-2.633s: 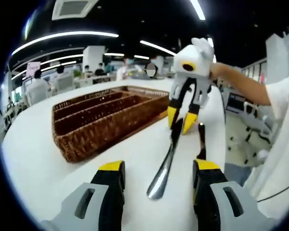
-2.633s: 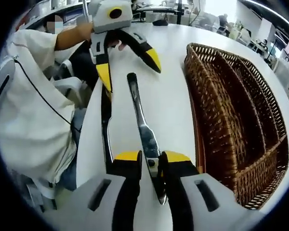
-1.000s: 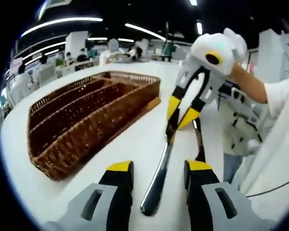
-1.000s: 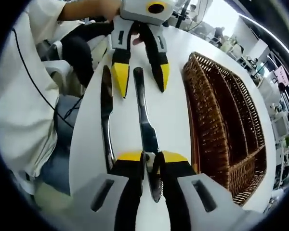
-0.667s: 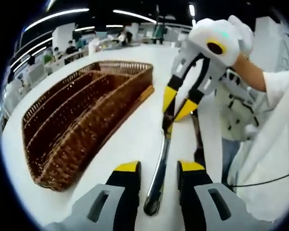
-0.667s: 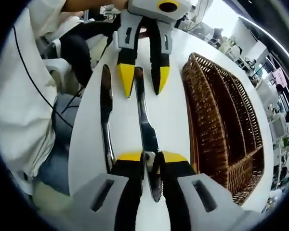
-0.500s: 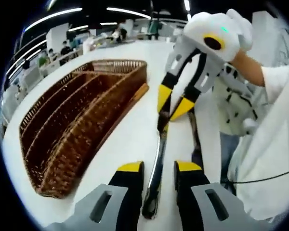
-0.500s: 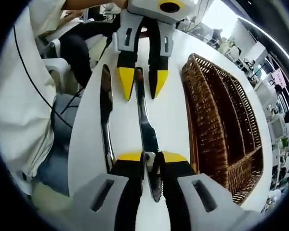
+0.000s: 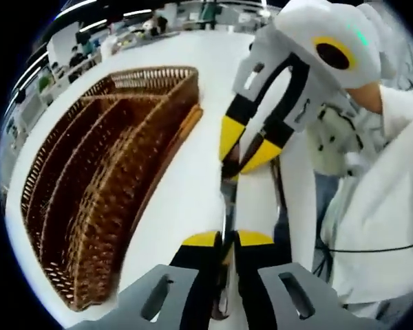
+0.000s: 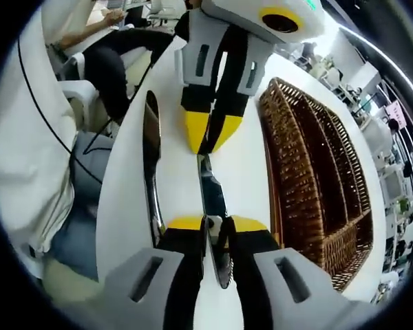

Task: Arrange the knives, forks, and spoons in their matching storage slots by inserting each utensil handle-first until every utensil is classified and aligned in the correct compartment

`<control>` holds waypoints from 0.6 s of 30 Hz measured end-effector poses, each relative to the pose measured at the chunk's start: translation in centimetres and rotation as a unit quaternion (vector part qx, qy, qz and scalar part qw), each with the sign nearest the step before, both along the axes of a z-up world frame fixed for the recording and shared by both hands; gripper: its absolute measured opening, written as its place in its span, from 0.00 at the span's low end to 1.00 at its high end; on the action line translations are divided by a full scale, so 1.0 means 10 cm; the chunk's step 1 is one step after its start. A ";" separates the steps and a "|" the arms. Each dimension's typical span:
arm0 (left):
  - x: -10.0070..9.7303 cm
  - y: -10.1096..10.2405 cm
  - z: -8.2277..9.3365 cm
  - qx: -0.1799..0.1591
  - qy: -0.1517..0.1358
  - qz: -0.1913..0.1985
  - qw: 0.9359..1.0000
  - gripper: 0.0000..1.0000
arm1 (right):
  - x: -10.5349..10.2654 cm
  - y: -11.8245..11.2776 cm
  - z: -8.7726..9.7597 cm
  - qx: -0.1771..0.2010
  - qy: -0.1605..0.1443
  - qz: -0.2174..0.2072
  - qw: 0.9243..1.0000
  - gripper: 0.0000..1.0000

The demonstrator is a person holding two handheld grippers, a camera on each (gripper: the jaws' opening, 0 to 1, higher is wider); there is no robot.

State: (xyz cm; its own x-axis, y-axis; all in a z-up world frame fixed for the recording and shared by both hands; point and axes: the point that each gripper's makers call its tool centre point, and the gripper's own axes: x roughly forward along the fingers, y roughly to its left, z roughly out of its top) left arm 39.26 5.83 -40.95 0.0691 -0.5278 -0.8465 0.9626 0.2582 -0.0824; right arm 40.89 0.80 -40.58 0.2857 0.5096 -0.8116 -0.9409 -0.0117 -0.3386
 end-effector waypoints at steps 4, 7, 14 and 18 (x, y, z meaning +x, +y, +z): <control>0.00 0.00 0.01 0.007 -0.057 -0.040 0.998 0.07 | -0.01 0.00 0.00 0.002 -0.003 0.003 1.000 0.13; -0.05 0.01 0.01 0.003 -0.086 -0.041 0.995 0.07 | -0.01 0.00 0.00 0.004 0.003 0.007 1.000 0.13; -0.04 0.02 0.02 0.000 -0.124 -0.053 0.991 0.07 | 0.02 0.00 -0.01 0.010 0.042 0.008 0.999 0.13; -0.04 0.02 0.03 0.008 -0.154 -0.066 0.986 0.07 | -0.01 0.01 -0.02 0.010 0.063 0.008 0.998 0.13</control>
State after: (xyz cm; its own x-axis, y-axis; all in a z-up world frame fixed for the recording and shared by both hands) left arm 38.88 6.03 -40.70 0.2565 -0.5364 -0.8040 0.9664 0.1284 0.2226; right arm 40.76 0.86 -40.75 0.1742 0.5305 -0.8296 -0.9756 -0.0216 -0.2187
